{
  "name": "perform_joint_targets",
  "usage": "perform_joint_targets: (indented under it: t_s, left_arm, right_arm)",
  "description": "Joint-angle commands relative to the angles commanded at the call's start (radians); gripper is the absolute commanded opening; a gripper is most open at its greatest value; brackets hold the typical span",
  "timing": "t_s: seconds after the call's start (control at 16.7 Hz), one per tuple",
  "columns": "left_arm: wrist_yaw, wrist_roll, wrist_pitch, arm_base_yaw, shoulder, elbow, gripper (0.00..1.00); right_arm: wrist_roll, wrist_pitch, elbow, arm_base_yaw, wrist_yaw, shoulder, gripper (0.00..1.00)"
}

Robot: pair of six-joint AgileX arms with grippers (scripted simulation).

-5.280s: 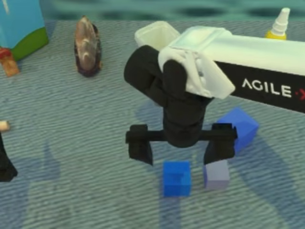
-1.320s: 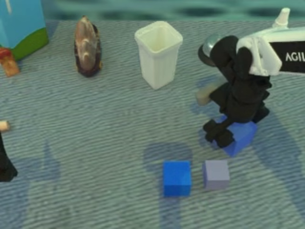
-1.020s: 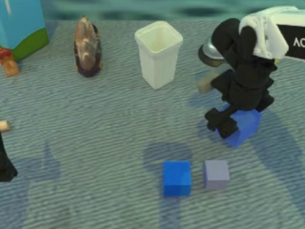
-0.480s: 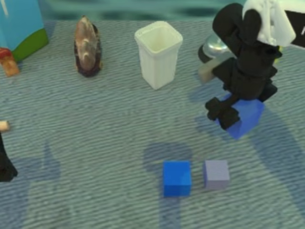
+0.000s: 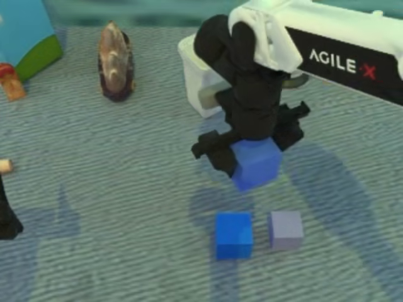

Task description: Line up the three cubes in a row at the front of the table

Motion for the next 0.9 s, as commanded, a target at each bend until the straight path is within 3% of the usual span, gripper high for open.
perform_joint_targets:
  t_s: [0.3,0.48,0.66,0.9]
  left_arm:
    - [0.000,0.000,0.000,0.000,0.000,0.000,1.00]
    - [0.000,0.000,0.000,0.000,0.000,0.000,1.00]
    - [0.000,0.000,0.000,0.000,0.000,0.000,1.00]
    - [0.000,0.000,0.000,0.000,0.000,0.000,1.00]
  right_arm:
    - [0.465,-0.113,0.215,0.184,0.000,0.122,0.00]
    - [0.652,-0.154,0.318,0.270,0.003,0.162,0.00]
    - [0.745,-0.172,0.376,0.318,0.007,0.176,0.00]
    - [0.756,-0.173,0.383,0.324,0.008,0.177,0.00]
